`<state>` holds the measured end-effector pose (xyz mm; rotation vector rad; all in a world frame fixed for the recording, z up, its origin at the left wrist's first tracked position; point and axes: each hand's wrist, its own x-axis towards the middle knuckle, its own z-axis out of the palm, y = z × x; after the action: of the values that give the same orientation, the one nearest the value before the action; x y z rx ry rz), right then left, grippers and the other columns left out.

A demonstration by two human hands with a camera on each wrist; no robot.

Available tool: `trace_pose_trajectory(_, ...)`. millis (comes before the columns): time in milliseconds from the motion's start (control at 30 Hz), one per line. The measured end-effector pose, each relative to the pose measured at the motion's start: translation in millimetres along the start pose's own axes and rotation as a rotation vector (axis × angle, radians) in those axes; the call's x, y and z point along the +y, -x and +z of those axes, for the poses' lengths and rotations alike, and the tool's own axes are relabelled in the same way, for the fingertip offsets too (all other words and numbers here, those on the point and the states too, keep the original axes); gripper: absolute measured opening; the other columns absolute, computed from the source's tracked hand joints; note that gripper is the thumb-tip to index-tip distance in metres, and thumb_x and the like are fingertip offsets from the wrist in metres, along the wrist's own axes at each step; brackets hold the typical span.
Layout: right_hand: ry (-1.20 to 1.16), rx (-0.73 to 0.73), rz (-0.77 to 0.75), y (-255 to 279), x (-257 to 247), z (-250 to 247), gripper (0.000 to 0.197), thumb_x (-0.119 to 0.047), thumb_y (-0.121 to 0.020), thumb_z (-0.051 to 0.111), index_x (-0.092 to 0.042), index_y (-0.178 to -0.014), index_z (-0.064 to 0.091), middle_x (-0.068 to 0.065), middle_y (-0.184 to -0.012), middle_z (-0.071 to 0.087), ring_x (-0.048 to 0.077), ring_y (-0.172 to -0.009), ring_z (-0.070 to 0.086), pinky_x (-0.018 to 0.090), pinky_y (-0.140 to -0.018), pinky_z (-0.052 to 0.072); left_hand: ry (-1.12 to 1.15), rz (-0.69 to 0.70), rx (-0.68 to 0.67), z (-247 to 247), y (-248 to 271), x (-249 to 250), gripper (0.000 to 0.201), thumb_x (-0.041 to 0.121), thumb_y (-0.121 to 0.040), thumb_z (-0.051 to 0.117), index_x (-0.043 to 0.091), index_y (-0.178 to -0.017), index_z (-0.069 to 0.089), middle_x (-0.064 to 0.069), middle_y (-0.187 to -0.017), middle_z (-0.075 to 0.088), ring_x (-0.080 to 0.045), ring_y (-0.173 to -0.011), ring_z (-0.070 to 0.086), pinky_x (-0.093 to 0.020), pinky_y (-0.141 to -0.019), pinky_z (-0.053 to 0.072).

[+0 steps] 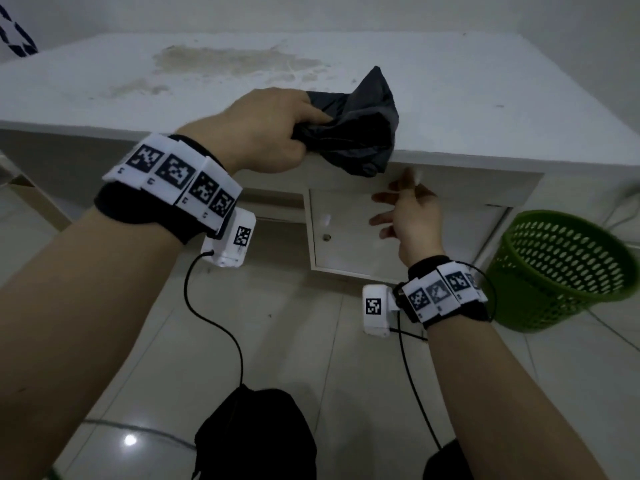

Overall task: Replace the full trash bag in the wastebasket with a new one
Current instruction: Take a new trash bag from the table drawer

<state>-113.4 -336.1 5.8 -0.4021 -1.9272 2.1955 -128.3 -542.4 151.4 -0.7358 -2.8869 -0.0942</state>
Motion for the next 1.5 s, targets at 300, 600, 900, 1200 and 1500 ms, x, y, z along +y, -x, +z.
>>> trace_pose_trajectory(300, 0.463, -0.095, 0.274, 108, -62, -85, 0.032, -0.037, -0.101, 0.051, -0.011, -0.092, 0.067, 0.005, -0.081, 0.075, 0.022, -0.055, 0.066, 0.031, -0.046, 0.050, 0.250, 0.015, -0.196, -51, 52, 44, 0.065, 0.024, -0.067, 0.043, 0.021, -0.128, 0.066, -0.010, -0.122, 0.066, -0.039, -0.110, 0.057, -0.052, -0.087, 0.052)
trace_pose_trajectory(600, 0.808, -0.129, 0.731, 292, -128, -245, 0.032, -0.034, -0.098, 0.055, -0.009, -0.083, 0.067, 0.002, -0.073, 0.073, 0.017, -0.058, 0.066, 0.029, -0.056, 0.051, 0.623, -0.121, -0.867, -93, 112, 204, 0.026, 0.025, -0.095, 0.050, 0.024, -0.116, 0.065, -0.003, -0.109, 0.068, -0.026, -0.099, 0.065, -0.032, -0.080, 0.053)
trace_pose_trajectory(900, 0.904, -0.102, 0.851, 314, -138, -434, 0.029, -0.034, -0.095, 0.059, -0.009, -0.083, 0.068, 0.006, -0.074, 0.075, 0.023, -0.066, 0.071, 0.029, -0.059, 0.050, 0.745, -0.364, -1.057, -53, 89, 331, 0.024, 0.040, -0.091, 0.051, 0.022, -0.086, 0.066, -0.002, -0.086, 0.074, -0.016, -0.074, 0.070, -0.022, -0.064, 0.053)
trace_pose_trajectory(1200, 0.701, -0.061, 0.505, 132, -247, -482, 0.022, -0.032, -0.099, 0.055, -0.017, -0.090, 0.067, -0.001, -0.080, 0.075, 0.019, -0.063, 0.070, 0.023, -0.052, 0.048, 0.522, -0.545, -1.219, -12, 112, 363, 0.032, 0.038, -0.097, 0.044, 0.013, -0.100, 0.064, -0.005, -0.103, 0.070, -0.020, -0.095, 0.069, -0.023, -0.072, 0.049)
trace_pose_trajectory(1500, 0.704, -0.109, 0.620, 8, -205, -533, 0.025, -0.032, -0.100, 0.054, -0.012, -0.093, 0.067, 0.002, -0.082, 0.074, 0.020, -0.065, 0.068, 0.025, -0.053, 0.050, 0.687, -0.477, -1.171, 47, -66, 435, 0.035, 0.050, -0.091, 0.047, 0.021, -0.075, 0.058, 0.005, -0.074, 0.067, -0.007, -0.062, 0.062, -0.016, -0.053, 0.043)
